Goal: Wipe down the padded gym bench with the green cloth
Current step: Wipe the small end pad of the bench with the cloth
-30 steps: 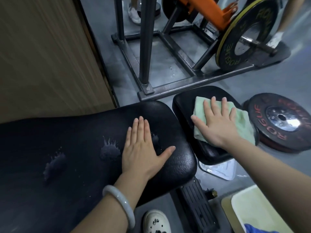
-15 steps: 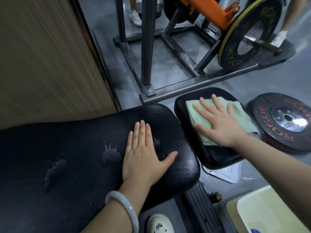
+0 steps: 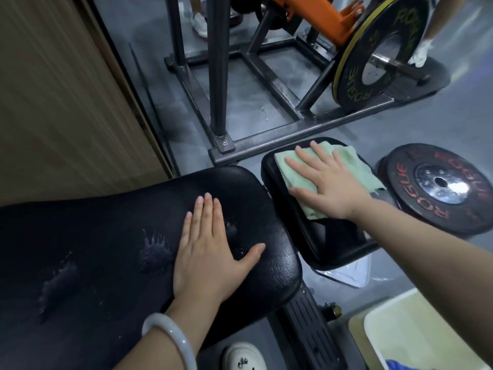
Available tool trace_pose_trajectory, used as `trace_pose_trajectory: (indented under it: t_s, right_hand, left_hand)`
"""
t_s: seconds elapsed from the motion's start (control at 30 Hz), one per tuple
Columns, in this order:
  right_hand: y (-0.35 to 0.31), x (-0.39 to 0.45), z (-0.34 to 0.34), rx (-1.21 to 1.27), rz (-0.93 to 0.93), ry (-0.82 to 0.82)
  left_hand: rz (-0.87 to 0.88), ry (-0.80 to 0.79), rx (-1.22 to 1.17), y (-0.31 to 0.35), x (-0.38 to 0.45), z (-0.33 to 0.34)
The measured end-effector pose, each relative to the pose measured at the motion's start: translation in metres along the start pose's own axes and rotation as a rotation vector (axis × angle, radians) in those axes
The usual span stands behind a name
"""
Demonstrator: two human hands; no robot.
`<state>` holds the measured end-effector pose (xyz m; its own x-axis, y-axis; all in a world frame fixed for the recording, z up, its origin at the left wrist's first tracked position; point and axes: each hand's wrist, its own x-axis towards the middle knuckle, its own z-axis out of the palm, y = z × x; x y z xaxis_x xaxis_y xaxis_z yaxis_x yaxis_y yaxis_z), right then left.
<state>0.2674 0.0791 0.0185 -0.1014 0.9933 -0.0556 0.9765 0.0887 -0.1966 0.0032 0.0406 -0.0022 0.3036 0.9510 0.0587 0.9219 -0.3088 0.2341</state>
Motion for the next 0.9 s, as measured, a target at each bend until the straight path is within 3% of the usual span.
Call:
trace_pose_trajectory:
  t_s: [0.23,0.4,0.5,0.73,0.9]
  right_hand:
    - [-0.006,-0.022,0.004,0.084,-0.181,-0.029]
    - [0.014,-0.017,-0.004,0.016,0.158,-0.041]
    - [-0.003,0.004,0.0,-0.009,0.225,-0.046]
    - [0.009,-0.021,0.0,0.029,-0.114,-0.029]
    - [0.01,0.005,-0.002,0.019,0.162,0.012]
  left_hand:
    - [0.004,0.002,-0.016,-0.001,0.0,-0.003]
    - [-0.005,-0.004,-0.02,0.0,0.0,-0.004]
    - [-0.007,-0.021,-0.003,0.0,0.0,-0.003]
    - [0.003,-0.034,0.06,-0.002,0.001,0.004]
    - [0.007,-0.031,0.059,-0.001,0.0,0.002]
